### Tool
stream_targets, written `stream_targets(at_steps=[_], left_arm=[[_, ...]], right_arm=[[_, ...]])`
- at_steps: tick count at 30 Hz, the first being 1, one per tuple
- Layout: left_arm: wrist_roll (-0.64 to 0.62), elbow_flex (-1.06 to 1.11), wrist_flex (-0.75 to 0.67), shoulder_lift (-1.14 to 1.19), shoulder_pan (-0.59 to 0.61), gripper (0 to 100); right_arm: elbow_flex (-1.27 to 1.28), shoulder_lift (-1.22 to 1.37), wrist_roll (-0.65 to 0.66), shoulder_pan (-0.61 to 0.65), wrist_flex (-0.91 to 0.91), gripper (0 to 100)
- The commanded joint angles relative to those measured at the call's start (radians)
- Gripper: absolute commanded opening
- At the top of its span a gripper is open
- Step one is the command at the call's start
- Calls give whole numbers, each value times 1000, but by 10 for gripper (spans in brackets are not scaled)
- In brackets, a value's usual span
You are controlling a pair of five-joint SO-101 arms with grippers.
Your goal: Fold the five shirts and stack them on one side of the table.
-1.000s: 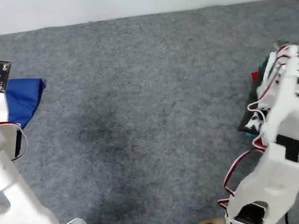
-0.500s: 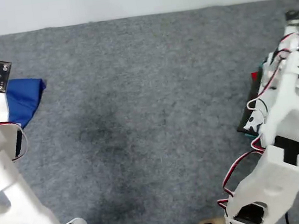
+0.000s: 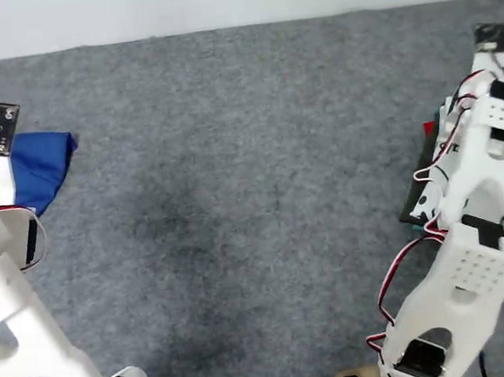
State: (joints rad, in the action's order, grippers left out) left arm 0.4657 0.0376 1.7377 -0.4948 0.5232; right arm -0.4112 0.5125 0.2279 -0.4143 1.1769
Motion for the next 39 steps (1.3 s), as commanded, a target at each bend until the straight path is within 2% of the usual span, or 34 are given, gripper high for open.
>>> stream_targets(at_steps=[1,5,7,12,15,25,28,31,34,39], left_arm=[[8,-7,17,-41,3,14],[8,-1,15,-106,-23,14],[8,1,17,-140,-49,14],[5,12,15,-187,-101,14],[5,54,15,-201,-98,14],[6,179,-21,-288,-84,14],[8,222,-55,-279,-26,15],[18,288,-115,-242,91,16],[114,340,-163,-172,210,38],[236,357,-252,-14,436,144]], right_arm=[[-55,-182,-8,-21,131,9],[-55,-246,-6,-87,179,9],[-51,-236,-2,-120,127,9],[-49,-91,149,-166,-76,9],[-55,-12,196,-183,-131,9],[-95,-278,196,-114,163,9],[-95,-334,196,-77,289,9],[-95,-360,196,-50,395,9],[-95,-364,196,-41,484,9],[-95,-364,195,-31,582,9]])
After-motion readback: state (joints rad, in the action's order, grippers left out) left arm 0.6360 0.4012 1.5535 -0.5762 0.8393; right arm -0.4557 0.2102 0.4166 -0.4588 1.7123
